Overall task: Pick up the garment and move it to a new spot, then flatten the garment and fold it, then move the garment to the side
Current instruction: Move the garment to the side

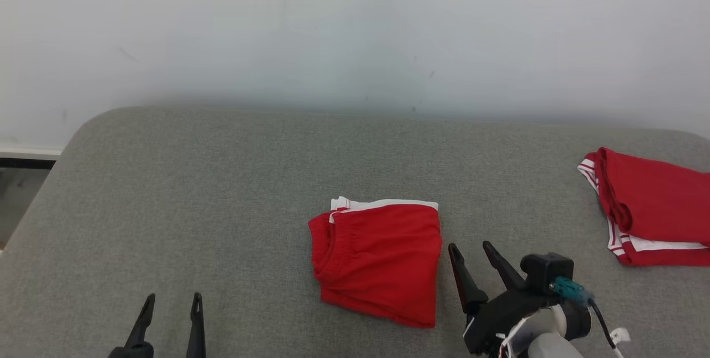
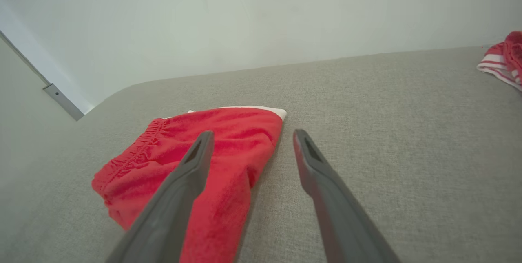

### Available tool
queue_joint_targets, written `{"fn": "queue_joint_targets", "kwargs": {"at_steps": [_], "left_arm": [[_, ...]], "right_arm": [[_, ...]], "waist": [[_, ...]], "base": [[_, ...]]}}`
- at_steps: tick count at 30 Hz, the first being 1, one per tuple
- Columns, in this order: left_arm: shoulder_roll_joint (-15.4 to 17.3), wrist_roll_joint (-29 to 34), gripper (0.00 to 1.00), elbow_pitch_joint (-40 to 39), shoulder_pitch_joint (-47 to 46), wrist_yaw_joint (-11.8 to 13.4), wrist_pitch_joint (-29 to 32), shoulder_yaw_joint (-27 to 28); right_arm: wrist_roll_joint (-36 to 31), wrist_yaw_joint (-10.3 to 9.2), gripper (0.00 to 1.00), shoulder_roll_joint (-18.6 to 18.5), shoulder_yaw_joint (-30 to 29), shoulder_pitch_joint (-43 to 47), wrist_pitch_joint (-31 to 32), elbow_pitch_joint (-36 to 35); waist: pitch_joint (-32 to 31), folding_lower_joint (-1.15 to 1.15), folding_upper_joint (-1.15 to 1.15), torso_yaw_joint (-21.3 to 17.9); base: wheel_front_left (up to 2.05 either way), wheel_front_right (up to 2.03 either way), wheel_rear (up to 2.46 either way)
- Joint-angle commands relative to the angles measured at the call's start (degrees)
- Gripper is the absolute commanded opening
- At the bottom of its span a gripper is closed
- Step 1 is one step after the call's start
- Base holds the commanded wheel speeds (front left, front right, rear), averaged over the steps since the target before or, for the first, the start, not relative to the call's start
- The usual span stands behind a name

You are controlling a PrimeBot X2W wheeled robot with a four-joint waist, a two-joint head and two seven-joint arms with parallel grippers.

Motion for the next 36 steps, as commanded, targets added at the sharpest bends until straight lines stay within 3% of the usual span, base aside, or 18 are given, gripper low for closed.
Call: {"fn": "queue_joint_targets", "kwargs": {"at_steps": [1,11,21,22,23,24,31,36], "left_arm": [[-0.25,-0.02,1.00,0.27,-0.89,-0.10,-0.24,-0.09],[-1.29,0.35,1.00,2.73,-4.91,-2.08,-0.53,-2.74],[-1.99,0.04,1.00,5.04,-7.36,-2.95,-1.23,-3.17],[-2.01,0.03,1.00,5.25,-7.56,-3.05,-1.33,-3.21],[-2.00,0.03,1.00,5.49,-7.61,-3.11,-1.40,-3.20],[-2.02,0.02,1.00,5.71,-7.59,-3.14,-1.44,-3.18],[-1.48,-0.61,1.00,5.93,-6.45,-2.42,-1.67,-1.90],[-1.26,-0.88,1.00,5.65,-6.02,-2.57,-1.77,-1.11]], "right_arm": [[1.97,0.07,1.00,-0.05,0.59,-2.19,-0.08,2.74],[11.00,0.07,1.00,-0.03,5.73,-13.85,0.13,25.91],[22.75,0.07,1.00,-0.01,11.81,-16.49,2.15,31.93],[24.06,0.07,0.83,-0.01,12.70,-16.47,2.14,31.81],[25.09,0.07,0.14,0.01,13.66,-16.55,1.48,31.62],[25.74,0.07,0.00,0.02,14.76,-16.67,0.93,31.50],[23.38,0.07,0.00,-0.20,21.25,-19.90,-4.39,32.72],[19.79,0.07,0.00,-4.63,23.94,-22.86,-5.73,31.38]], "waist": [[0.33,0.00,0.00,1.22],[1.94,0.00,0.00,6.10],[2.97,0.00,0.00,7.52],[2.95,0.00,0.00,7.58],[2.91,0.00,0.00,7.59],[2.88,0.00,0.00,7.59],[2.71,0.00,0.00,5.33],[2.93,0.00,0.00,2.44]], "base": [[0.00,0.00,0.00],[0.00,0.00,0.00],[0.00,0.00,0.00],[0.00,0.00,0.00],[0.00,0.00,0.00],[0.00,0.00,0.00],[0.00,0.00,0.00],[0.00,0.00,0.00]]}}
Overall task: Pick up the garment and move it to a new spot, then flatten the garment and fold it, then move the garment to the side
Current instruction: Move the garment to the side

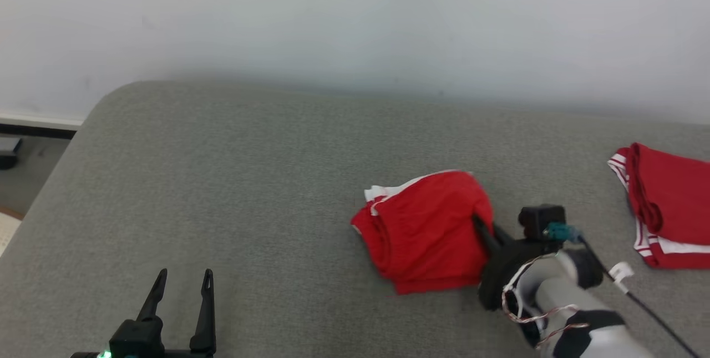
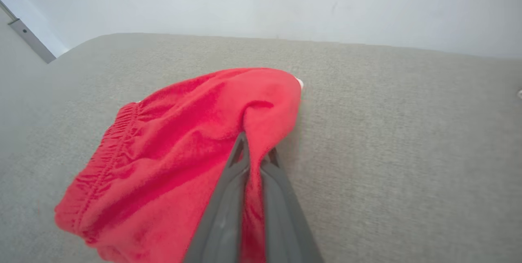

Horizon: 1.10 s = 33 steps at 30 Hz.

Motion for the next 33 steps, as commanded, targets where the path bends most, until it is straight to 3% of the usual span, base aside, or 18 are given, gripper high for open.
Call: {"fn": "queue_joint_targets", "kwargs": {"at_steps": [1,6,16,33], "left_arm": [[0.07,-0.32,1.00,-0.26,0.69,0.05,-0.31,0.31],[-0.23,-0.02,1.00,-1.78,0.42,0.46,-0.38,0.87],[1.22,0.55,1.00,-5.40,-2.09,0.80,-0.34,2.12],[4.17,0.54,1.00,-9.07,-3.61,0.99,1.03,2.63]], "right_arm": [[-1.50,0.07,0.00,-2.26,1.23,-1.31,-0.49,-1.01],[-4.55,0.07,0.00,-9.78,6.26,-5.37,-0.50,-5.14],[-5.93,0.07,0.00,-20.14,14.50,-14.92,2.65,-10.56],[-2.60,0.07,0.00,-31.59,18.12,-23.04,4.99,-11.95]], "waist": [[0.34,0.00,0.00,-2.29],[2.52,0.00,0.00,-6.47],[9.23,0.00,0.00,-11.93],[14.67,0.00,0.00,-15.84]], "base": [[0.00,0.00,0.00],[0.00,0.00,0.00],[0.00,0.00,0.00],[0.00,0.00,0.00]]}}
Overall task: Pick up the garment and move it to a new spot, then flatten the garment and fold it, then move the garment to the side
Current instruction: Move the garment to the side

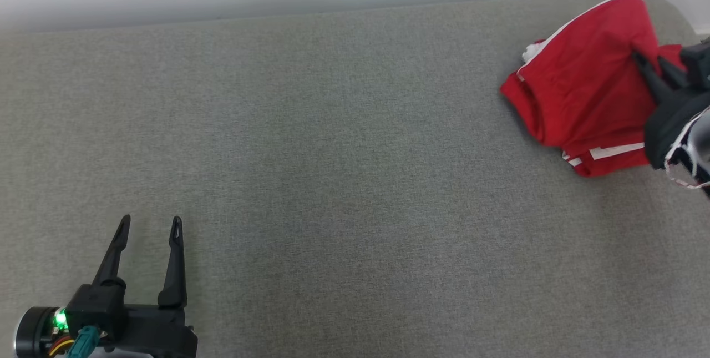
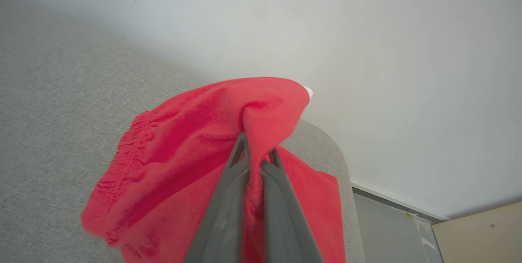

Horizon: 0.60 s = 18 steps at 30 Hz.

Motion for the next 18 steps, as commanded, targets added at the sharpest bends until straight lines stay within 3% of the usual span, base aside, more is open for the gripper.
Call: {"fn": "queue_joint_targets", "kwargs": {"at_steps": [1,10,18], "left_arm": [[0.39,0.07,1.00,-0.37,-0.79,0.00,0.07,0.02],[1.04,0.00,1.00,-1.34,-1.92,-0.12,0.53,-0.40],[1.38,-0.32,1.00,-1.85,-1.53,0.40,0.88,-0.49]], "right_arm": [[0.82,0.07,0.00,-0.89,-0.22,-1.12,0.17,0.08],[3.83,0.07,0.00,-4.16,-1.46,-3.74,2.37,4.45],[5.18,0.07,0.00,-2.96,-2.00,-3.12,2.15,8.23]], "waist": [[1.11,-0.01,-0.01,-1.05],[3.11,-0.01,-0.01,-1.10],[3.87,-0.01,-0.01,-0.65]], "base": [[0.00,0.00,0.00],[0.00,0.00,0.00],[0.00,0.00,0.00]]}}
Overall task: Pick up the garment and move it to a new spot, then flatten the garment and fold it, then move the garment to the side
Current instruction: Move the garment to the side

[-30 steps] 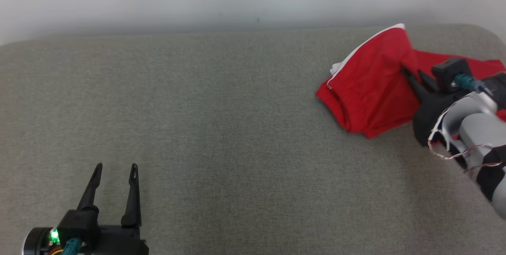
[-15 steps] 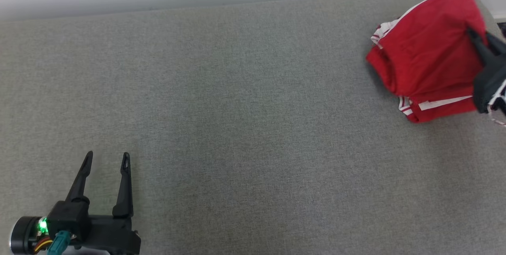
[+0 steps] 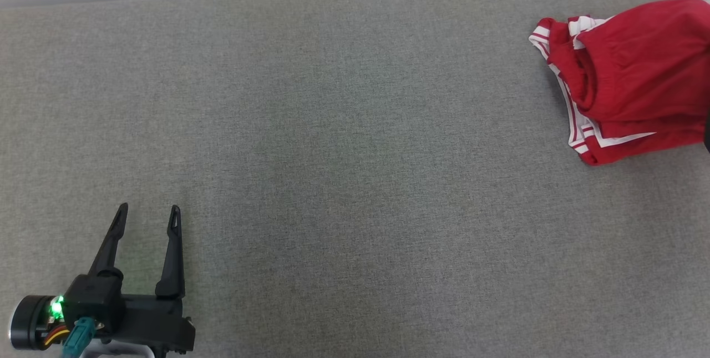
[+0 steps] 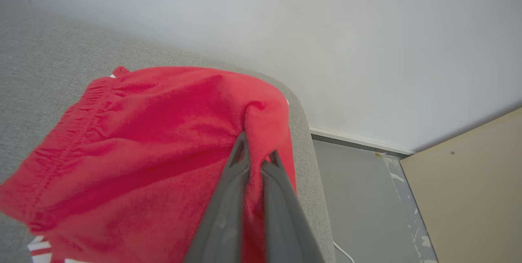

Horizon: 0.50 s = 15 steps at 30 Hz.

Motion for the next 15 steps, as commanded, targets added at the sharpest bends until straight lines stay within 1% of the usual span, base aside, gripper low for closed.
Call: {"fn": "queue_joint_targets", "kwargs": {"at_steps": [1,2,3,6,9,13,15], "left_arm": [[0.16,-0.23,1.00,-0.40,-0.28,0.25,0.15,-0.03],[0.14,-0.28,1.00,-0.37,-0.35,0.32,0.17,-0.06],[0.11,-0.33,1.00,-0.30,-0.40,0.39,0.17,-0.07],[-0.08,-0.44,1.00,0.18,-0.19,0.52,0.06,-0.17],[-0.39,-0.87,1.00,0.75,0.38,0.76,-0.21,-0.14],[-1.00,-1.25,1.00,1.04,1.99,1.32,-0.65,-0.20],[-1.07,-1.38,1.00,1.22,2.22,1.36,-0.64,-0.17]], "right_arm": [[0.38,0.07,0.37,0.23,-0.14,-0.04,-0.28,0.76],[0.32,0.07,0.76,0.28,-0.03,0.10,0.04,1.37],[0.40,0.07,1.00,0.46,0.06,0.16,0.45,1.96],[-0.02,0.07,1.00,0.48,0.13,-0.38,-0.07,3.40],[-0.35,0.07,1.00,0.89,-0.51,-1.44,-1.97,4.42],[1.09,0.07,1.00,2.40,-2.45,-2.12,-5.58,3.46],[1.37,0.07,1.00,2.57,-2.97,-2.13,-6.27,3.13]], "waist": [[0.06,-0.01,-0.01,0.17],[0.02,-0.01,-0.01,0.27],[-0.07,-0.01,-0.01,0.33],[-0.81,-0.01,-0.01,0.45],[-2.10,-0.01,-0.01,0.45],[-4.72,-0.01,-0.01,0.36],[-5.42,-0.01,-0.01,0.39]], "base": [[0.00,0.00,0.00],[0.00,0.00,0.00],[0.00,0.00,0.00],[0.00,0.00,0.00],[0.00,0.00,0.00],[0.00,0.00,0.00],[0.00,0.00,0.00]]}}
